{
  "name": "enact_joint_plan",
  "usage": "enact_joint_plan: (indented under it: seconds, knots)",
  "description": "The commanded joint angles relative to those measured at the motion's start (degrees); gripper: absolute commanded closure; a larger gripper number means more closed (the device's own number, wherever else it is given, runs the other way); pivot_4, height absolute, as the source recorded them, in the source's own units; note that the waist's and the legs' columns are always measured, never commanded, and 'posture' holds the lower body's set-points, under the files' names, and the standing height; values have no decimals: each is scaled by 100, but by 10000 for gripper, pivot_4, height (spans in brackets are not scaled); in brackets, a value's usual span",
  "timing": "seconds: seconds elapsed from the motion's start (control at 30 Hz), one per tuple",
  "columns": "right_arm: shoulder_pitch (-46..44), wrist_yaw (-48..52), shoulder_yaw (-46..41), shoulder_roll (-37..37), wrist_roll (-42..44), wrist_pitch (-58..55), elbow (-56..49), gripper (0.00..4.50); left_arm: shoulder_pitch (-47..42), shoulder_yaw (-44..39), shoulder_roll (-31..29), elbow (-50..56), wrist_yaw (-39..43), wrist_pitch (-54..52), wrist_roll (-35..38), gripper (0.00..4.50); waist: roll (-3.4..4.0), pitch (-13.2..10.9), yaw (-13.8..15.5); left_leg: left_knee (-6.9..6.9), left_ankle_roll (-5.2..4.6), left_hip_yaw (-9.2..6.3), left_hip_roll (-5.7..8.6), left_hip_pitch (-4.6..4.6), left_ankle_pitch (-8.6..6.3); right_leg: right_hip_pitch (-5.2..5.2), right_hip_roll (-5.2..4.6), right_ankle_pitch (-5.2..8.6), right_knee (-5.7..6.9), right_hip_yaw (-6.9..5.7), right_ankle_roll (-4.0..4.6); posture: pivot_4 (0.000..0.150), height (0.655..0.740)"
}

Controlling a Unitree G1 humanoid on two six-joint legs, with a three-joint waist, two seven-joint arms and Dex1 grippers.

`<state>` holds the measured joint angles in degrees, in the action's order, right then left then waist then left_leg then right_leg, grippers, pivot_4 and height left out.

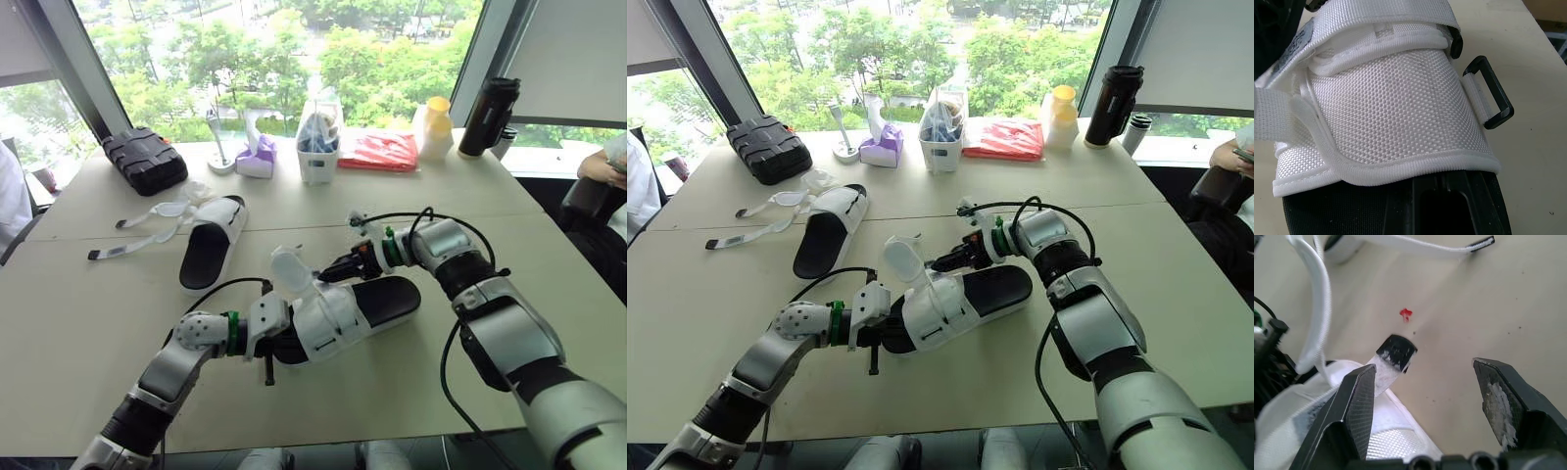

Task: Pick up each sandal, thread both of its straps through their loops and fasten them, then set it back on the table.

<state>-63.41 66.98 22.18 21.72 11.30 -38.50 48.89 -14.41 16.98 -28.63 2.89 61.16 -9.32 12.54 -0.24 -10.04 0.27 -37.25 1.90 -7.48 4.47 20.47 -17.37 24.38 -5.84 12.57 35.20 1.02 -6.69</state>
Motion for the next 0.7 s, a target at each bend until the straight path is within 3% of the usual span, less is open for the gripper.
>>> enact_joint_plan:
  seconds: [0.03, 0.3, 0.7]
  knots:
    - [29, -89, 45, -37, -461, 925, 4, 11369, 199, 291, -45, -264, -11, -194, -268, 45000, 1, 0, -1, 0, 0, 0, 0, -1, 0, 0, 0, 0, 0, 0, 0, 1500, 7400]
    - [-191, -316, -398, -172, -687, 1432, 182, 11369, 205, 292, -39, -237, -30, -206, -263, 45000, 1, 0, -1, 0, 3, -1, 0, -2, 2, -1, 0, -1, 2, 2, 1, 1500, 7400]
    - [-830, 485, -981, -340, -94, -440, -369, 11369, 160, 288, -77, -309, 35, -171, -270, 45000, 10, 0, -3, 3, 3, -4, 0, -1, 2, 0, 0, -1, 2, 2, 3, 1500, 7400]
